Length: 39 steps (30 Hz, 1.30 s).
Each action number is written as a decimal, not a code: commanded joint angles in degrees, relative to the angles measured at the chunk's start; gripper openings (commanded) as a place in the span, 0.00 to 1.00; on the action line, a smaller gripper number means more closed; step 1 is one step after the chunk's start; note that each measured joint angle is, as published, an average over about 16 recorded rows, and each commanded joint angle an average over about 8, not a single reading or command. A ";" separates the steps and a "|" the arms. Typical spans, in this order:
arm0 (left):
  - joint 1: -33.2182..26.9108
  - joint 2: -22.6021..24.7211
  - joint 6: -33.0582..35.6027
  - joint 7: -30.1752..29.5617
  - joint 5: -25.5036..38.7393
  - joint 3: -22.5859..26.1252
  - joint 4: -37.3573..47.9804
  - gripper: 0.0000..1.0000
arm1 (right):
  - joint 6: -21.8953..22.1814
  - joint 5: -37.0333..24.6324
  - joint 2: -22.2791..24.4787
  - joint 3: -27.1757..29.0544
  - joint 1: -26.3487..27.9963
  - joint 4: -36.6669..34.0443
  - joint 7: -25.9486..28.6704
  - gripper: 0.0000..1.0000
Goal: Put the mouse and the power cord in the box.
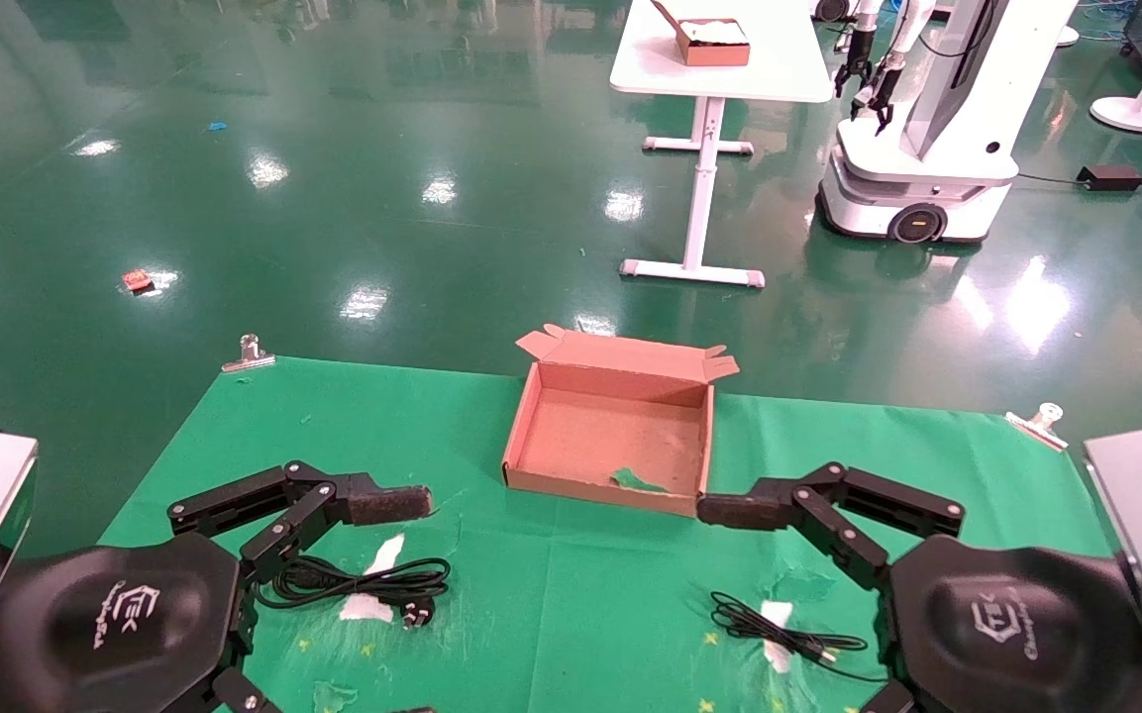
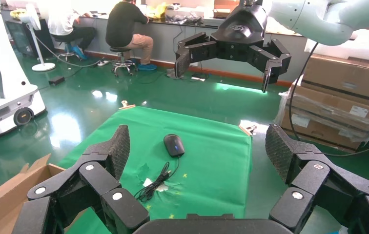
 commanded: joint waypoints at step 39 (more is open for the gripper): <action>-15.88 6.69 4.58 10.54 27.25 13.78 10.62 1.00 | -4.90 -17.89 2.75 -9.52 7.46 -13.50 -12.36 1.00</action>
